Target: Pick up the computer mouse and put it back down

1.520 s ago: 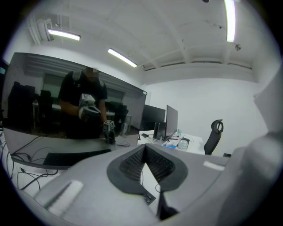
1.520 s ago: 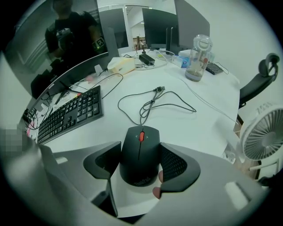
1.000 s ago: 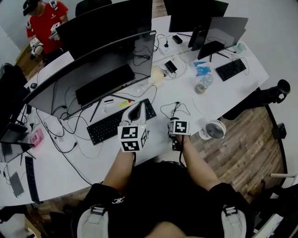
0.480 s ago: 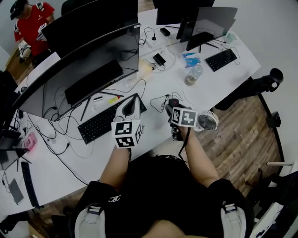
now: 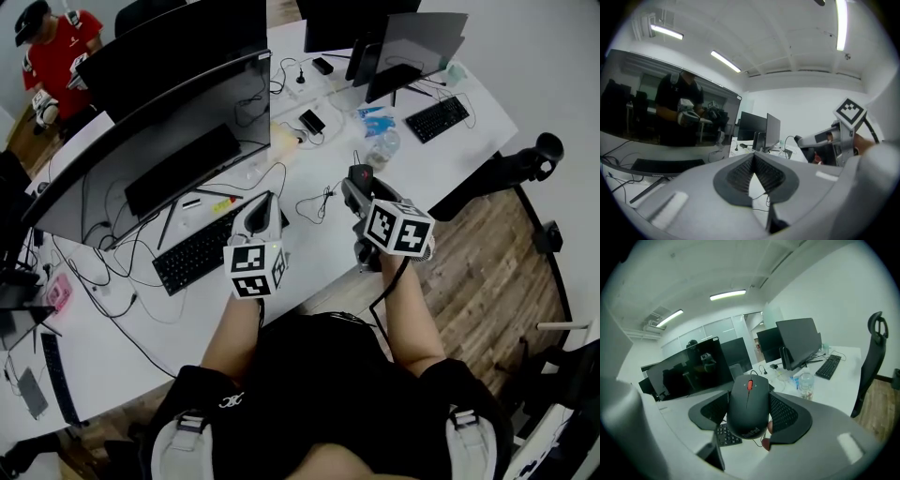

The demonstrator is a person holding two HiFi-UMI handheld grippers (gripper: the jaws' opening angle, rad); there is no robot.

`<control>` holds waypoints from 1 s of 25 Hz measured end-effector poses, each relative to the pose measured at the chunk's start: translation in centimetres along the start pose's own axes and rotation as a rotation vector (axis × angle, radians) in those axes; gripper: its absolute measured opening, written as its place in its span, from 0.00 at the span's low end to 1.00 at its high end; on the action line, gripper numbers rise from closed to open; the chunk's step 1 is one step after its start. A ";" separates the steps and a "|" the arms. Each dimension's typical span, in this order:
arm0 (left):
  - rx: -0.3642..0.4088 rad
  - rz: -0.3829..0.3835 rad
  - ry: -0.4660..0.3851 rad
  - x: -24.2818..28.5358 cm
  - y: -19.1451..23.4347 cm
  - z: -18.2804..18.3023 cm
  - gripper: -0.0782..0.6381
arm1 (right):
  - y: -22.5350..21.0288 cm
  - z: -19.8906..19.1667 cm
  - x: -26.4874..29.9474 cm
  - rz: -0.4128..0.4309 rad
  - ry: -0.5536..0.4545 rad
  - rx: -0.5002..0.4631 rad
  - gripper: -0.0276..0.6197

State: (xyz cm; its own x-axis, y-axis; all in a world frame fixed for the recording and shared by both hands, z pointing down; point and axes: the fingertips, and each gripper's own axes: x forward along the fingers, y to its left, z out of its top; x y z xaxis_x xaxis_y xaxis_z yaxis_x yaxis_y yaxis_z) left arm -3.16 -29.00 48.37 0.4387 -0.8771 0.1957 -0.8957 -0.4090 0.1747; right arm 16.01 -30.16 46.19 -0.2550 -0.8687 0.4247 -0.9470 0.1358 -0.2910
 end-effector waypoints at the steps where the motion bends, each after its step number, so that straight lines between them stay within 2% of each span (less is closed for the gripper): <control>1: 0.000 0.000 0.000 0.0 0.0 0.0 0.18 | 0.2 0.5 -0.3 0.006 -0.014 -0.003 0.47; 6: 0.003 0.002 0.003 0.2 0.0 0.0 0.18 | 0.7 1.4 -0.6 0.015 -0.039 -0.020 0.47; 11: 0.003 0.012 0.001 0.1 0.3 0.1 0.18 | 0.3 -0.1 0.3 -0.001 0.003 -0.039 0.47; 15: 0.004 0.022 -0.001 -0.1 0.6 0.1 0.18 | -0.5 -3.1 1.5 -0.032 0.078 -0.078 0.47; 21: 0.011 0.046 -0.002 -0.8 1.2 0.1 0.18 | -2.0 -9.7 4.1 -0.061 0.227 -0.083 0.48; 25: 0.017 0.066 -0.001 -1.3 1.7 0.1 0.18 | -2.7 -12.5 5.3 -0.074 0.292 -0.095 0.47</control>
State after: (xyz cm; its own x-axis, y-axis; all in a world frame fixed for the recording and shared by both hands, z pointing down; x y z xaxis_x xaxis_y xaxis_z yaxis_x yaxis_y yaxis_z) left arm -5.28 -28.61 48.35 0.3781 -0.9028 0.2050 -0.9239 -0.3539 0.1455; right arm 14.74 -29.18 59.93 -0.2173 -0.7059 0.6741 -0.9755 0.1335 -0.1747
